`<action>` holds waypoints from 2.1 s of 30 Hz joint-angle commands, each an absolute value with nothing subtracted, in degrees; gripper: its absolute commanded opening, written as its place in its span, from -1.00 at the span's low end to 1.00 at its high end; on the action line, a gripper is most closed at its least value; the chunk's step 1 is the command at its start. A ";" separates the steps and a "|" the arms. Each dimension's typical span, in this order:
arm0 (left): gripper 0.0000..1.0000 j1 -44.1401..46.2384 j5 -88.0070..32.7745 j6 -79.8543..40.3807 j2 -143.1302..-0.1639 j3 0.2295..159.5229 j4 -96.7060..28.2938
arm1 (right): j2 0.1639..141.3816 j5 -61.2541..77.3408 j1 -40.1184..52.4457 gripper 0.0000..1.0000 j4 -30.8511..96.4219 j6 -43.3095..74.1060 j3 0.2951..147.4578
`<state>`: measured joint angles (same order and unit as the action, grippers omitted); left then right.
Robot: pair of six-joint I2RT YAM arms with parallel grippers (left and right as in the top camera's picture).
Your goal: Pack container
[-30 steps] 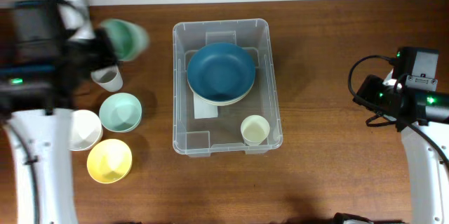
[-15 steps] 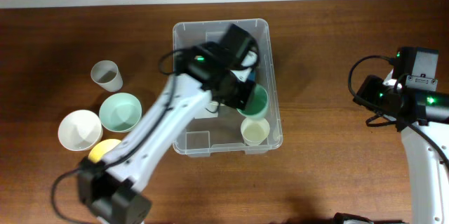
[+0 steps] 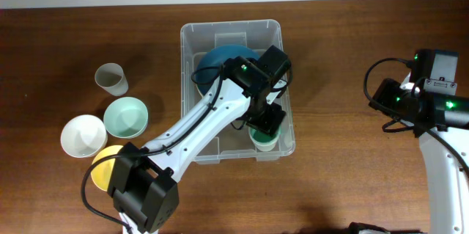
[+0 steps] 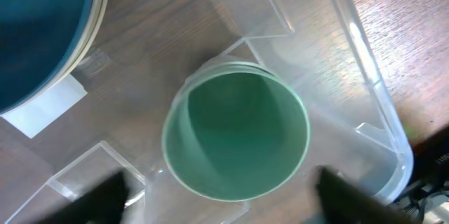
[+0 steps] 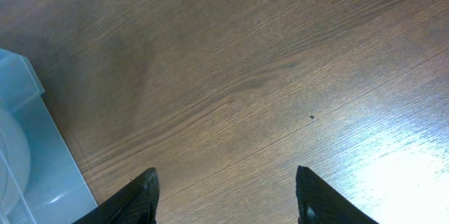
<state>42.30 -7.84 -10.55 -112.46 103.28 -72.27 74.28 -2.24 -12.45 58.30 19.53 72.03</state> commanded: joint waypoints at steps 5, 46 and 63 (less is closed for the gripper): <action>0.99 36.71 4.49 -10.24 -107.20 107.11 -75.31 | 74.37 -2.15 -12.93 0.16 58.08 19.77 71.77; -0.99 -17.41 -5.74 -11.97 -128.11 108.05 -57.32 | 74.37 -2.17 -12.93 0.16 58.08 19.77 71.77; -0.99 6.90 -10.63 -9.43 -96.03 110.80 -62.85 | 74.37 -2.15 -12.93 0.16 58.11 19.77 71.77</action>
